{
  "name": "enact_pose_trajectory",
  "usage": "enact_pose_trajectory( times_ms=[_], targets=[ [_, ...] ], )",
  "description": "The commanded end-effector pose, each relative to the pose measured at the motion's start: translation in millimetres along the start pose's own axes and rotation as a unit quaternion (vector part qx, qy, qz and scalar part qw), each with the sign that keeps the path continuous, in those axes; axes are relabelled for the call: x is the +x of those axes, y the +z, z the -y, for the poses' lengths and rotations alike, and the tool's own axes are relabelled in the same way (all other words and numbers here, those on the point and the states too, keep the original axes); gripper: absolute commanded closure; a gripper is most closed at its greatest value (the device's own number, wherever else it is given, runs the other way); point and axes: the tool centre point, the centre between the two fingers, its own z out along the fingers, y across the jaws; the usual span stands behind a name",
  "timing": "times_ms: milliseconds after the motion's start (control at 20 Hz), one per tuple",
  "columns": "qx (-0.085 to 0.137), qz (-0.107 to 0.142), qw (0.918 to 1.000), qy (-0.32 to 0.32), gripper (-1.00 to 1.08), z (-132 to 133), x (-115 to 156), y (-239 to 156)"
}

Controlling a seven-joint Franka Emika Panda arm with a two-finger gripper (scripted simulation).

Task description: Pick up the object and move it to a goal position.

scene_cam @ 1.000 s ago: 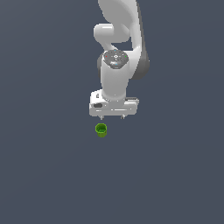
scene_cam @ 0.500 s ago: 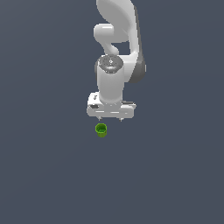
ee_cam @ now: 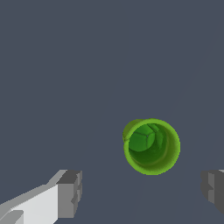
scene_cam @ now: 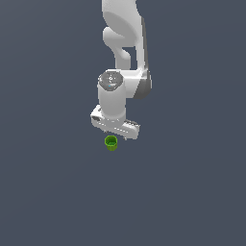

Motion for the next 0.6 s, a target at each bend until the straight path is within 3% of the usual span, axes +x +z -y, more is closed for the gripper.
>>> enact_pose_trajectory(
  times_ms=[0, 550],
  targets=[
    [0.002, -0.002, 0.9991, 0.042, -0.92, -7.5, 2.3, 8.7],
    [0.004, -0.006, 0.9883, 0.152, -0.92, -28.5, 7.4, 30.9]
  ],
)
